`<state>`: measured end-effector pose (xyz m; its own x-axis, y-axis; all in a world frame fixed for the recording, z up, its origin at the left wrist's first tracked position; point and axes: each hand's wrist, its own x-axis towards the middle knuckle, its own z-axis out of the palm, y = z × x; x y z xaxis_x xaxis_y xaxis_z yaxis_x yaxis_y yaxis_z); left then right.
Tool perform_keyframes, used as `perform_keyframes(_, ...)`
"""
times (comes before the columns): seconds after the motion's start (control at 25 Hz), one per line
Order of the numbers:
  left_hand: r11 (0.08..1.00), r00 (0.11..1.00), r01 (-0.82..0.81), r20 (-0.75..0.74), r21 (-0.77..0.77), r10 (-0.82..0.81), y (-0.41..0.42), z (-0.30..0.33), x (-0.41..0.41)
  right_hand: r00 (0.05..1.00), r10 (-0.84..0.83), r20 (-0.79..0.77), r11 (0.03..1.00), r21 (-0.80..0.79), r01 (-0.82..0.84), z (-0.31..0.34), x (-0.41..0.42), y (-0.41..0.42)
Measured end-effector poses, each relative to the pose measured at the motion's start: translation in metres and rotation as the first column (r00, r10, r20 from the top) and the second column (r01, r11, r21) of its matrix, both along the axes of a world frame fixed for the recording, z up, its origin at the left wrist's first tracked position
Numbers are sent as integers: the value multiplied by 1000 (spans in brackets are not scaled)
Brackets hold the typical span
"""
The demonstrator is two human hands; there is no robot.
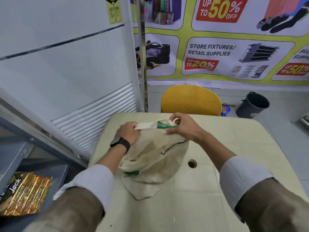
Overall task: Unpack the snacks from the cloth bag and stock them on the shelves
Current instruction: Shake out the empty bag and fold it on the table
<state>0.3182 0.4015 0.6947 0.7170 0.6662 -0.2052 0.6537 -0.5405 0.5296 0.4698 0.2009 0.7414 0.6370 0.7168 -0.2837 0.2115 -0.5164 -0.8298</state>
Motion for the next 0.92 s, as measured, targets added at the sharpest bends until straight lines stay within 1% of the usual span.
perform_keyframes(0.04,999,999,-43,21,16,43,7,11,-7,968,86,234,984,-170,-47,-11,-4,-5)
perform_keyframes(0.08,997,996,-81,33,12,81,13,22,-14,896,159,415,959,-281,-40,-24,-11,-11)
perform_keyframes(0.12,993,991,-120,49,-15,121,16,35,-21,828,147,541,954,-297,25,-33,-18,-19)
perform_keyframes(0.16,986,984,-160,66,-55,163,20,46,-27,784,61,617,961,-250,122,-42,-25,-27)
perform_keyframes(0.2,973,973,-208,80,-98,216,26,55,-29,758,-60,650,953,-189,237,-49,-30,-35)
perform_keyframes(0.24,960,961,-247,94,-132,260,31,66,-33,744,-185,642,927,-138,349,-55,-36,-43)
perform_keyframes(0.32,911,920,-336,125,-241,372,40,83,-40,750,-423,508,834,-106,542,-59,-45,-51)
perform_keyframes(0.36,862,882,-395,131,-318,453,42,89,-43,738,-535,411,770,-123,626,-59,-46,-52)
perform_keyframes(0.4,813,847,-432,134,-391,514,44,94,-46,706,-647,288,696,-155,701,-57,-45,-53)
perform_keyframes(0.44,754,805,-443,155,-484,573,46,98,-50,643,-753,139,619,-184,764,-51,-43,-55)
perform_keyframes(0.48,686,757,-446,167,-575,632,46,102,-54,566,-823,-42,562,-202,802,-44,-40,-56)
perform_keyframes(0.52,643,731,-441,165,-626,662,48,106,-58,488,-842,-230,531,-191,826,-38,-36,-58)
perform_keyframes(0.56,658,747,-436,161,-614,645,48,111,-64,424,-817,-390,511,-151,846,-30,-31,-58)
perform_keyframes(0.6,733,798,-433,155,-525,583,51,116,-69,393,-778,-490,496,-97,863,-20,-24,-58)
perform_keyframes(0.64,823,858,-417,132,-386,497,53,122,-76,398,-744,-537,490,-35,871,-7,-17,-58)
perform_keyframes(0.68,887,899,-396,95,-236,427,55,128,-84,427,-717,-550,496,28,868,9,-8,-59)
perform_keyframes(0.72,911,915,-390,53,-136,399,56,132,-91,467,-694,-548,514,78,854,25,2,-60)
perform_keyframes(0.76,906,911,-406,28,-118,412,57,136,-98,526,-669,-525,555,117,823,42,12,-63)
perform_keyframes(0.8,880,896,-435,4,-192,444,57,139,-102,594,-647,-477,613,138,778,56,21,-68)
perform_keyframes(0.84,822,873,-461,-6,-334,487,55,141,-103,670,-623,-403,675,156,721,69,29,-73)
perform_keyframes(0.88,728,846,-454,8,-513,533,53,145,-101,742,-594,-311,731,175,659,81,34,-79)
perform_keyframes(0.92,620,812,-404,48,-673,582,50,150,-97,787,-580,-212,765,191,615,91,38,-84)
